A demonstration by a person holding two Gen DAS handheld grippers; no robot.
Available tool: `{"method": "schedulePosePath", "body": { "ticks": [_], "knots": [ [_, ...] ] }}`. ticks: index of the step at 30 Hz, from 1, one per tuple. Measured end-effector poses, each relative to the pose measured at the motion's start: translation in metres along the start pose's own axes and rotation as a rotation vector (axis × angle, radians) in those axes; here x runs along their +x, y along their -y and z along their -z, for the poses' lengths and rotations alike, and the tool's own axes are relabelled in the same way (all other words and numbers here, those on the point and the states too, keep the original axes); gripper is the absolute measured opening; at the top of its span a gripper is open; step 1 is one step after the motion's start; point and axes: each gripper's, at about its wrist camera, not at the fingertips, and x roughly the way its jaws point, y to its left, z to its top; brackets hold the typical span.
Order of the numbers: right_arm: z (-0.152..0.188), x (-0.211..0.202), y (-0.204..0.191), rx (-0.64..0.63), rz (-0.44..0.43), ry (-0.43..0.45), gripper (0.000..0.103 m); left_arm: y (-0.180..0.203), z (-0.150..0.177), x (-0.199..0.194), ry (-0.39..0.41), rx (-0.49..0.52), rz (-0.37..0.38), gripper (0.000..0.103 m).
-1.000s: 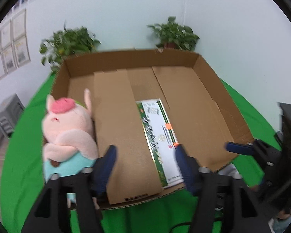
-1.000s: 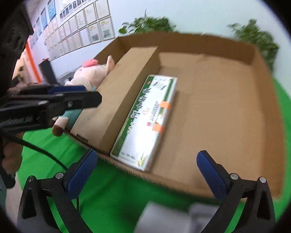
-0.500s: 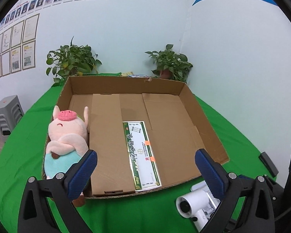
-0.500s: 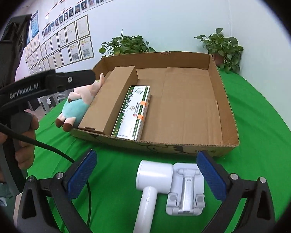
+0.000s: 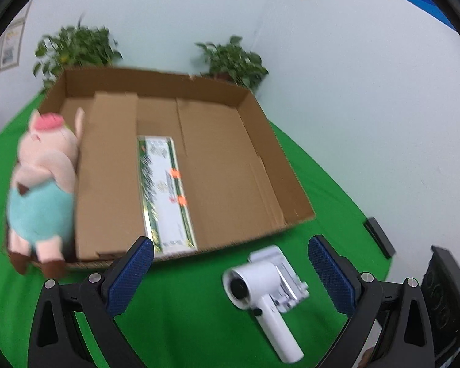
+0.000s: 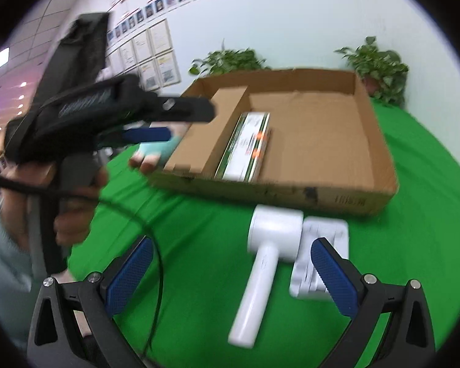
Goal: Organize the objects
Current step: 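Move the left gripper to the white hair dryer on the table, then close the left gripper around the hair dryer handle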
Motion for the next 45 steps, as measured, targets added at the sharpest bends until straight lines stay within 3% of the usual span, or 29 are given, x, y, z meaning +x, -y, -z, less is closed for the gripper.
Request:
{"method": "schedulePosePath", "body": {
  "ticks": [6,8,13,18,20,34,42,45],
  "knots": [
    [0.022,0.013,0.013,0.074,0.035,-0.076,0.100,0.003,0.031,0.045,-0.169,-0.038,0.130,0.092],
    [0.023,0.015,0.011,0.060,0.039,-0.081,0.093,0.007,0.041,0.057,-0.209,-0.051,0.182,0.089],
    [0.027,0.029,0.002,-0.001,0.059,-0.127,0.058,0.008,0.058,0.080,-0.284,-0.092,0.234,0.080],
    [0.034,0.037,-0.002,-0.028,0.073,-0.163,0.032,0.002,0.070,0.090,-0.318,-0.144,0.270,0.078],
    [0.035,0.037,-0.004,-0.039,0.079,-0.165,0.030,0.000,0.073,0.093,-0.333,-0.160,0.289,0.073],
    [0.051,0.025,-0.021,-0.010,0.042,-0.169,0.027,0.006,0.103,0.096,-0.402,-0.202,0.301,0.072],
    [0.047,0.025,-0.020,0.037,0.024,-0.186,0.026,-0.001,0.107,0.096,-0.381,-0.236,0.251,0.053],
    [0.048,0.023,-0.021,0.047,0.022,-0.188,0.026,-0.003,0.106,0.093,-0.380,-0.235,0.223,0.040]
  ]
}}
